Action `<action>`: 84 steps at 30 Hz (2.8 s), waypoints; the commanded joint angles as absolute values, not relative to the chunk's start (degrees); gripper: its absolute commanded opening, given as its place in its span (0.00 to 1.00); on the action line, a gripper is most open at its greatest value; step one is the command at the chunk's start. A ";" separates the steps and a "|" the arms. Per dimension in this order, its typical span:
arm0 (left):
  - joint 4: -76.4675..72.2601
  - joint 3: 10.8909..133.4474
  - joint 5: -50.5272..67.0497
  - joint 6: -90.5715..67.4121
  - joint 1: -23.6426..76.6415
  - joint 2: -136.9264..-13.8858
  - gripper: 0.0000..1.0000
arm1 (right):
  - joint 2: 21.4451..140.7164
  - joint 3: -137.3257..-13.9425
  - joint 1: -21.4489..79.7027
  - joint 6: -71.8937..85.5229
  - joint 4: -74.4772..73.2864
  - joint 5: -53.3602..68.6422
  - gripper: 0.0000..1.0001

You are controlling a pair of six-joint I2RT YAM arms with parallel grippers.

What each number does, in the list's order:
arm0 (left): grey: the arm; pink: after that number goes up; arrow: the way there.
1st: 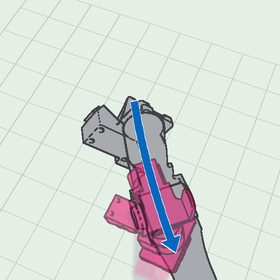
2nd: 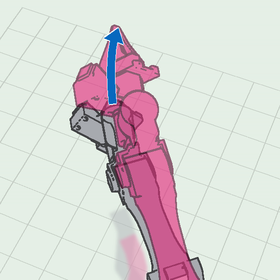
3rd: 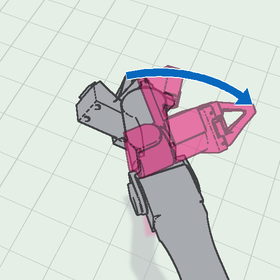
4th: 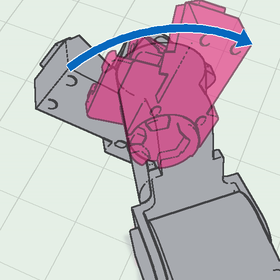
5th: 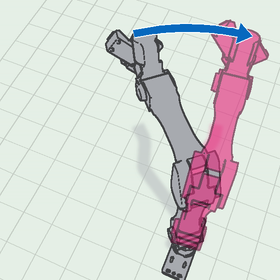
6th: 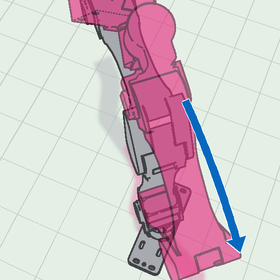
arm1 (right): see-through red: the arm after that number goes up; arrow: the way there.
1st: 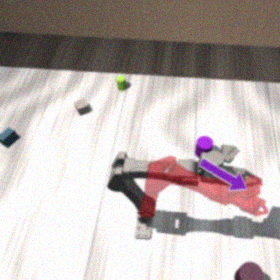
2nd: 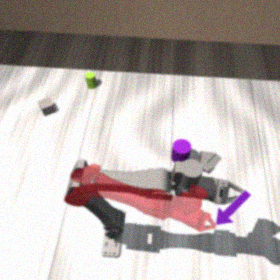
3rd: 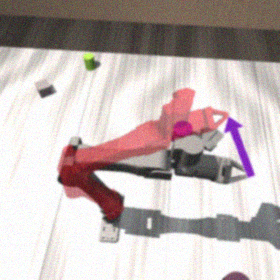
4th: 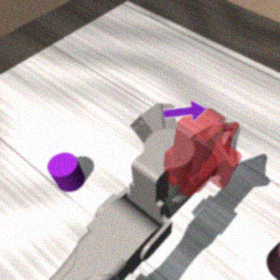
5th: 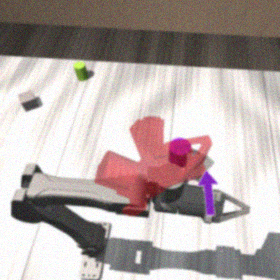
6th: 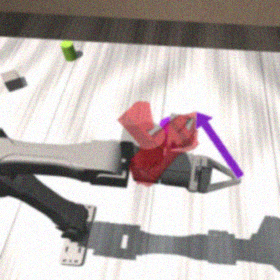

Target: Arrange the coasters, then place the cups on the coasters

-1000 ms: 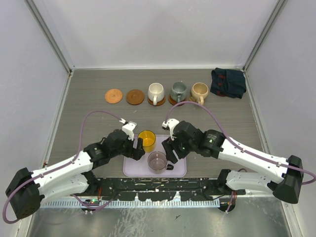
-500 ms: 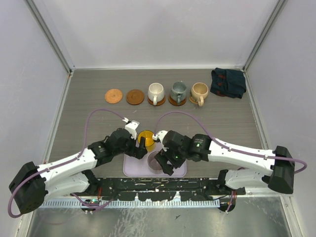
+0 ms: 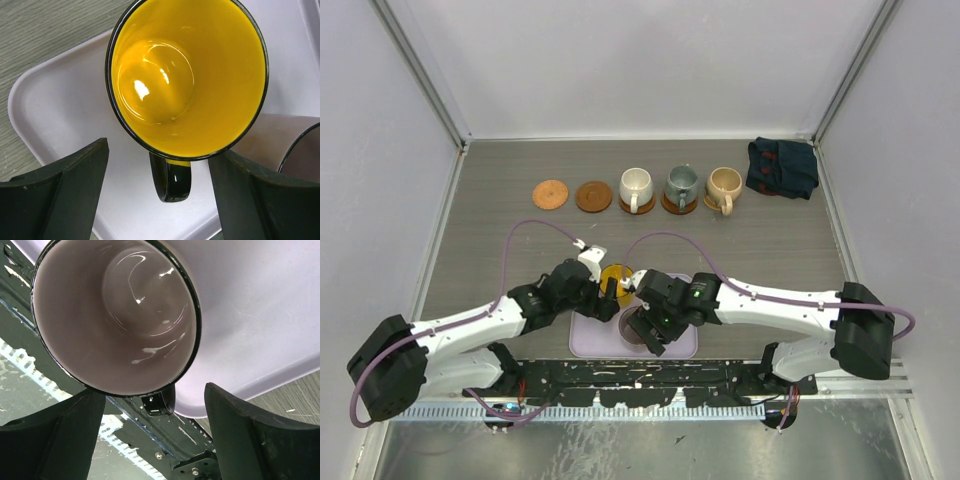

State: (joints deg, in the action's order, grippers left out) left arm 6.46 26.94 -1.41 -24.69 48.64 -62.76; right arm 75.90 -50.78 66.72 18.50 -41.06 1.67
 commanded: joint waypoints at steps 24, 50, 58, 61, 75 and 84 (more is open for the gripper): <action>-1.77 25.11 -4.02 -26.32 48.73 -66.88 0.66 | 79.82 -49.07 67.24 18.88 -32.52 -2.90 0.65; 3.93 29.36 -5.54 -25.69 48.77 -67.16 0.59 | 79.19 -49.34 67.28 17.49 -30.24 -4.82 0.58; 9.25 32.53 -5.71 -24.73 48.75 -67.60 0.54 | 79.28 -49.41 67.24 17.56 -29.98 -5.26 0.57; 8.99 32.27 -5.50 -24.86 48.75 -68.40 0.52 | 79.20 -49.43 67.28 17.58 -29.92 -5.52 0.55; 7.38 33.18 -3.78 -24.31 48.72 -72.33 0.40 | 80.17 -49.56 67.24 17.31 -28.84 -5.04 0.42; 6.72 32.68 -3.54 -23.76 48.73 -71.58 0.20 | 81.09 -49.96 67.24 16.82 -28.64 -3.27 0.27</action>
State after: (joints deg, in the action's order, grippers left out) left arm 9.23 31.05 -3.01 -24.29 48.80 -72.38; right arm 80.79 -48.10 67.02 17.47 -30.65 -3.86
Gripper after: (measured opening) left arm 0.223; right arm 0.303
